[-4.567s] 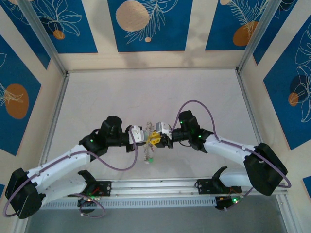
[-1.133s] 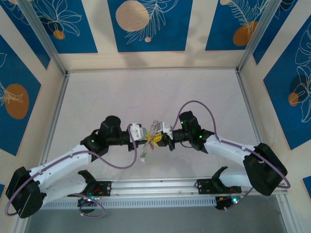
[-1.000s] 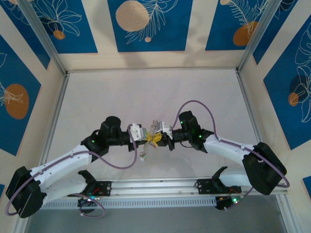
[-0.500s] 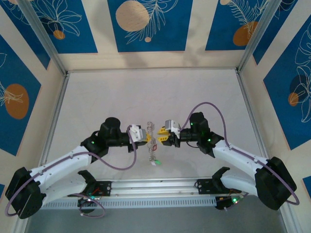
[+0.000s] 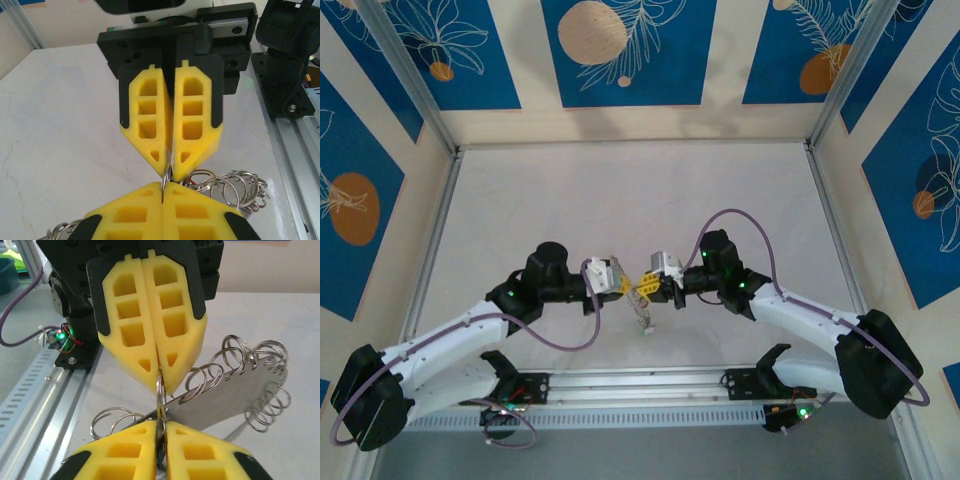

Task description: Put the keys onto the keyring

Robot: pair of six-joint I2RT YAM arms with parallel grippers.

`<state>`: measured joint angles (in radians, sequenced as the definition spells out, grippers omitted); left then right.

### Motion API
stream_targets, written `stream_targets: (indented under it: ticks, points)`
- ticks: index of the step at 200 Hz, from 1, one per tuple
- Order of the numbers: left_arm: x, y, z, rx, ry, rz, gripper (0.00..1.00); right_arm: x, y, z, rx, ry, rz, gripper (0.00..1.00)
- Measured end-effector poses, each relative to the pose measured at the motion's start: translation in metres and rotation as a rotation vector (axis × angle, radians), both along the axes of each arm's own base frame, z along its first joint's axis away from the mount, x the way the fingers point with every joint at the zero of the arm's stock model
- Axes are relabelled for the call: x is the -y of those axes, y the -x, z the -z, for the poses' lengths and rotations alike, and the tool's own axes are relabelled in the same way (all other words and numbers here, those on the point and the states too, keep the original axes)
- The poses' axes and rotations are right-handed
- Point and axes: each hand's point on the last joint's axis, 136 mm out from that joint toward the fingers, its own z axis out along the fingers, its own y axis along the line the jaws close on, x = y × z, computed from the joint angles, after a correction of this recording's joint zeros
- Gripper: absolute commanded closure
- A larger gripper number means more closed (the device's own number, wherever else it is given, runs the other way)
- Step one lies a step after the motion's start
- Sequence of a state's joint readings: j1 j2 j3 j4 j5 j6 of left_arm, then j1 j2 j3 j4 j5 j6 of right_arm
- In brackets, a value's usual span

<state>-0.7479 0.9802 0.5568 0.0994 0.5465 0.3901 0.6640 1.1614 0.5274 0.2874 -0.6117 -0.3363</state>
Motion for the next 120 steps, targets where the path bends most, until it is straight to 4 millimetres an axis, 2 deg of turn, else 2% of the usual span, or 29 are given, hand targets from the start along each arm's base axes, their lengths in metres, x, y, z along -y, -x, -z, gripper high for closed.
stream_targets:
  ticks: [107, 120]
  points:
    - [0.0029, 0.0025, -0.0035, -0.018, 0.024, 0.019, 1.00, -0.0039, 0.0037, 0.0039, -0.032, 0.008, -0.029, 1.00]
    - [0.0038, 0.0022, -0.0041, -0.018, 0.028, 0.021, 1.00, -0.0049, 0.0046, 0.0046, -0.036, 0.009, -0.036, 0.96]
